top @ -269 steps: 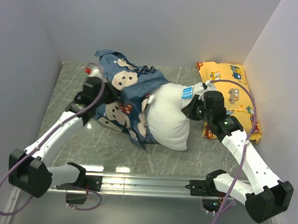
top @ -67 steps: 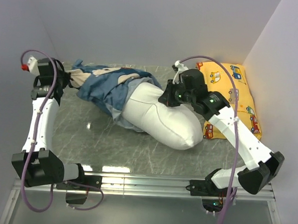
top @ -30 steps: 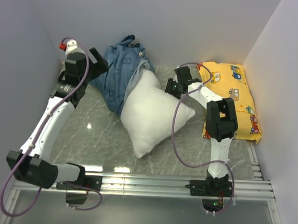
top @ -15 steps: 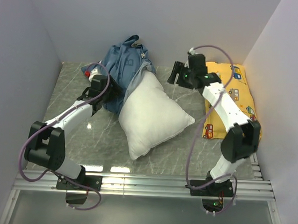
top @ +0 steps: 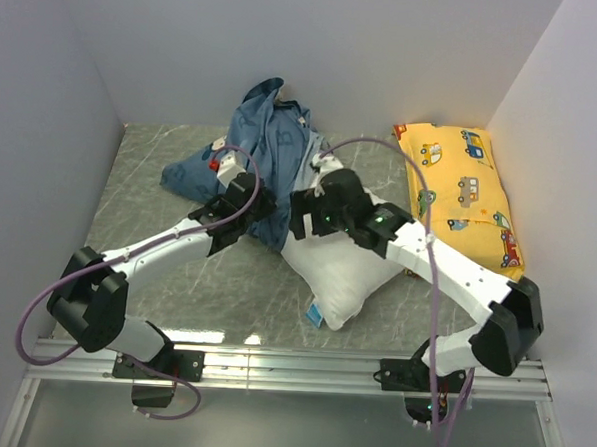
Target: Remove the pillowcase from the pillow
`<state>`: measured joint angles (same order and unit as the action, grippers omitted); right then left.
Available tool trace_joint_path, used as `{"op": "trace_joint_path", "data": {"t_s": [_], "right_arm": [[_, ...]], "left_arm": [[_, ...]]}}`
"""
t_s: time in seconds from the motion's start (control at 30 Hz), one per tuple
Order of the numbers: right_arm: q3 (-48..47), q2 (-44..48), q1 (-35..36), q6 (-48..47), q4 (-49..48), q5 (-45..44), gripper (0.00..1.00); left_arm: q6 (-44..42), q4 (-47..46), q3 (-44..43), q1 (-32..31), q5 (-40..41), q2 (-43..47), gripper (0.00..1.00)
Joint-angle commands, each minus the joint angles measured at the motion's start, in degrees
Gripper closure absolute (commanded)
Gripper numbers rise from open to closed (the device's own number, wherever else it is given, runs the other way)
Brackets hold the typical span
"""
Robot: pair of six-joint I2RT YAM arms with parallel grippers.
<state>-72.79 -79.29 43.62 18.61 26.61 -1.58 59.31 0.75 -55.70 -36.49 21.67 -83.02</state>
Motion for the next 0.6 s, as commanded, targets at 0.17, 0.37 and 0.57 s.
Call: {"op": "trace_joint_path", "data": {"t_s": [0.17,0.37,0.57], "right_arm": [[4.76,-8.96,2.35,-2.27,-2.61,-12.74,0.06],[4.59,-11.59,2.26,-0.77,-0.95,-16.43,0.89],[3.71,-6.68,0.77,-0.33,2.04,-18.01,1.0]], "left_arm": [[2.74,5.48,0.07,1.86,4.43,5.24,1.0],[0.55,7.51,-0.9,8.17,3.03,6.21,0.99],[-1.21,9.35,-0.81,16.0,1.45,7.43,0.98]]}}
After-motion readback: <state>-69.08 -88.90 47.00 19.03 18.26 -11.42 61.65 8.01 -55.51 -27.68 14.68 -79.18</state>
